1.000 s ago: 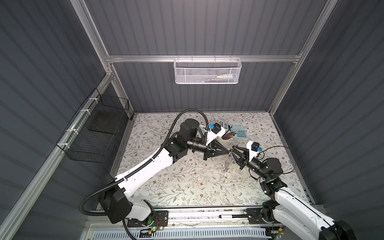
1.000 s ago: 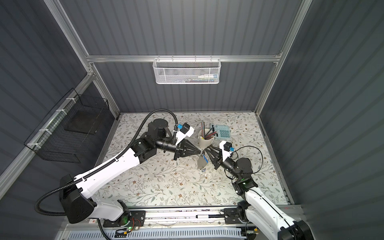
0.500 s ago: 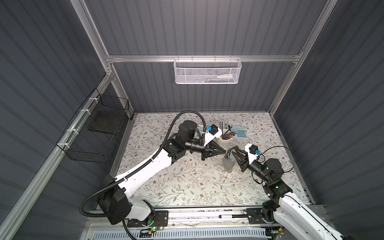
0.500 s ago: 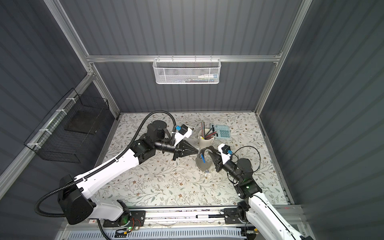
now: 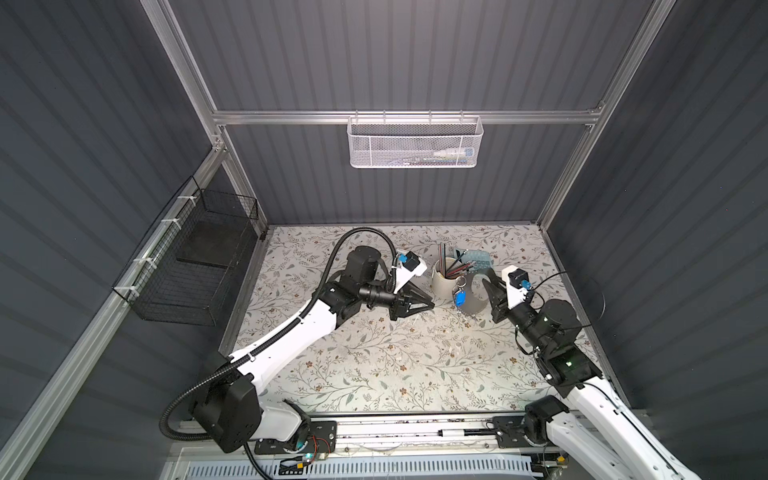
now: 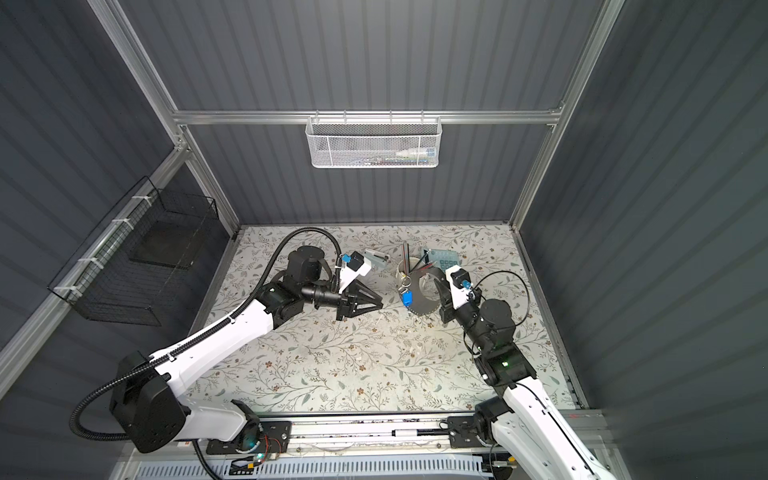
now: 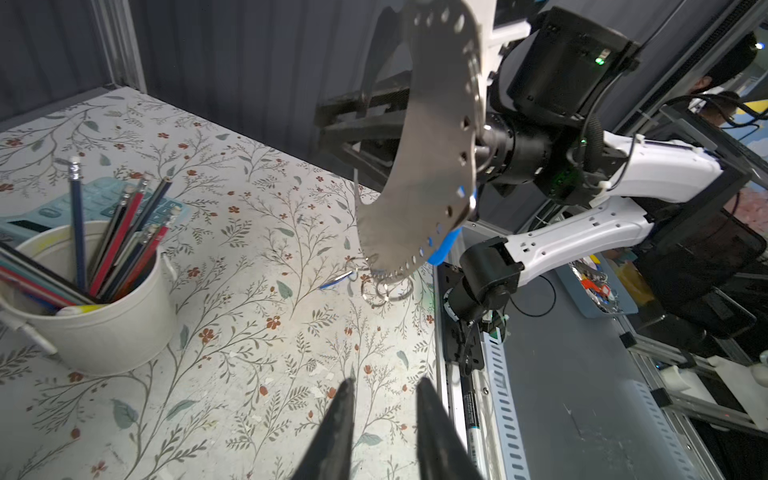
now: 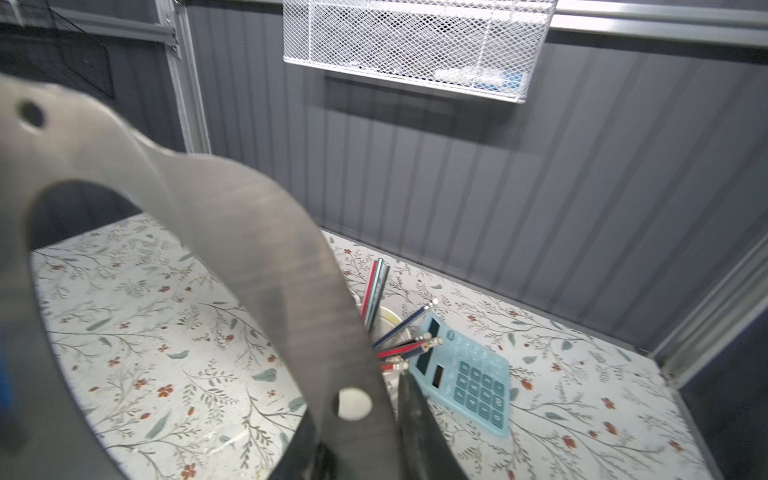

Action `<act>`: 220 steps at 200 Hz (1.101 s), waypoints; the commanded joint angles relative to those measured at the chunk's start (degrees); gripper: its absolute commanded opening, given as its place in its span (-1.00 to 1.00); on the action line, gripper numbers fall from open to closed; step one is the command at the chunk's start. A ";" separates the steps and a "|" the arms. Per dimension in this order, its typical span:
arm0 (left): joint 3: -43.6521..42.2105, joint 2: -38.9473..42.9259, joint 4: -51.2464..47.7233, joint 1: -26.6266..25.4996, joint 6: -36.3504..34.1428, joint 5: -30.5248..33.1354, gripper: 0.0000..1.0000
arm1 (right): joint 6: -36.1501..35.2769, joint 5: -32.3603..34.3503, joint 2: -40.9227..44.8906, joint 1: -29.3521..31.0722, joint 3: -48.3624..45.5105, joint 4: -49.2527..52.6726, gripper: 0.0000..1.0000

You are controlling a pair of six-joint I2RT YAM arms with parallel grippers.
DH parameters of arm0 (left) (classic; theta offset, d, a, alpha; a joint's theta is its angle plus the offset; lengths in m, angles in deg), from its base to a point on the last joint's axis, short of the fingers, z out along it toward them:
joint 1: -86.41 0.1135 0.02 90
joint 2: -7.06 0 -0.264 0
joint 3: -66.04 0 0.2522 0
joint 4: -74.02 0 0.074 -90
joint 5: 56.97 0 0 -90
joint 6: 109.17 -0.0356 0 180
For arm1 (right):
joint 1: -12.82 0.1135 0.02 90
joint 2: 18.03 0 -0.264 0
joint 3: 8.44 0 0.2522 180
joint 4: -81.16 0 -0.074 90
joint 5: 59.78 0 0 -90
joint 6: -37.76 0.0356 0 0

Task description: Put the keys on the keyring

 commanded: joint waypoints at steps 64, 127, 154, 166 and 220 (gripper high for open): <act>-2.97 4.42 3.60 2.84 -0.07 8.42 0.33 | -21.68 25.11 -8.00 12.04 7.96 10.40 -0.97; -6.19 7.75 5.27 4.45 -1.96 9.15 0.60 | -35.38 39.09 -16.63 21.03 6.89 0.92 -0.90; -5.25 6.64 3.22 4.45 -4.37 7.29 0.63 | -37.30 39.55 -17.56 22.17 6.48 -1.01 -0.86; -4.34 5.52 1.29 4.46 -6.45 5.64 0.64 | -36.67 37.87 -16.82 22.46 6.14 -1.13 -0.85; 0.37 0.10 -2.61 4.45 -9.12 3.77 0.66 | -35.98 33.87 -14.73 23.59 4.81 -0.71 -0.79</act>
